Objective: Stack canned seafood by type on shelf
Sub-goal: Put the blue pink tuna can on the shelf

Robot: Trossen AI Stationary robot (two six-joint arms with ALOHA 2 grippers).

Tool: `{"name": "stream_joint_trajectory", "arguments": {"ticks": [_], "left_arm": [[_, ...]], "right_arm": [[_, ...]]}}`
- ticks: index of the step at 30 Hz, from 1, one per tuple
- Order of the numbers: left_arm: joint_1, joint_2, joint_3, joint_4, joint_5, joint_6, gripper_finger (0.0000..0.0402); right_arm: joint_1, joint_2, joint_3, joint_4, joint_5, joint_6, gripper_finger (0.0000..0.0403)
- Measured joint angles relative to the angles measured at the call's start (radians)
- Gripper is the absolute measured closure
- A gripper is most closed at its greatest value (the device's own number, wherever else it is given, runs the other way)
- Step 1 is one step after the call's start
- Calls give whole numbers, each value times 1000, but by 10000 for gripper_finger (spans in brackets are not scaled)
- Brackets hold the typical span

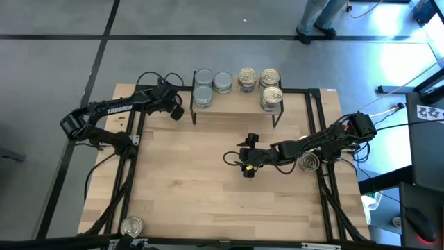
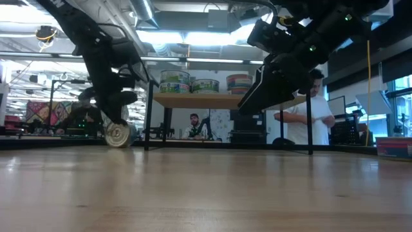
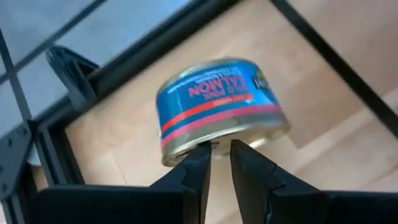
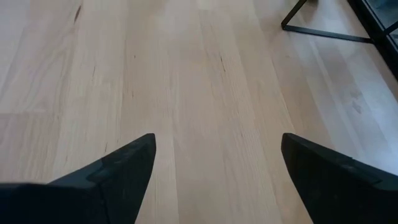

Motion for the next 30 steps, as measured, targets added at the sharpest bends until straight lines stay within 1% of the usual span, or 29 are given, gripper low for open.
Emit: {"name": "stream_joint_trajectory", "arguments": {"ticks": [8, 10, 12, 14, 16, 18, 21, 24, 27, 30], "left_arm": [[7, -1, 0, 97, -1, 78, 343], [21, -1, 0, 123, -1, 86, 336], [37, -1, 0, 140, -2, 88, 320], [48, -1, 1, 153, 5, 90, 295], [59, -1, 1, 168, 44, 96, 268], [65, -1, -1, 205, 67, 96, 244], [76, 2, -15, 276, 68, 89, 216], [89, 21, -17, 286, 68, 89, 201], [101, 35, -17, 281, 78, 100, 195], [117, 36, -17, 277, 153, 153, 194]], "right_arm": [[0, 0, 0, -1, -3, 0, 56], [0, 0, 0, -2, -4, 0, 56], [0, 0, 0, -2, -4, 0, 56], [0, 0, 0, -3, -4, -1, 56], [0, 0, 0, -3, -4, -1, 56], [0, 0, 0, -3, -4, -1, 56], [0, 0, 0, -3, -4, -1, 56], [0, 0, 0, -3, -5, -1, 56], [0, 0, 0, -3, -5, 1, 56], [0, 0, 0, -3, -5, 1, 56]]}}
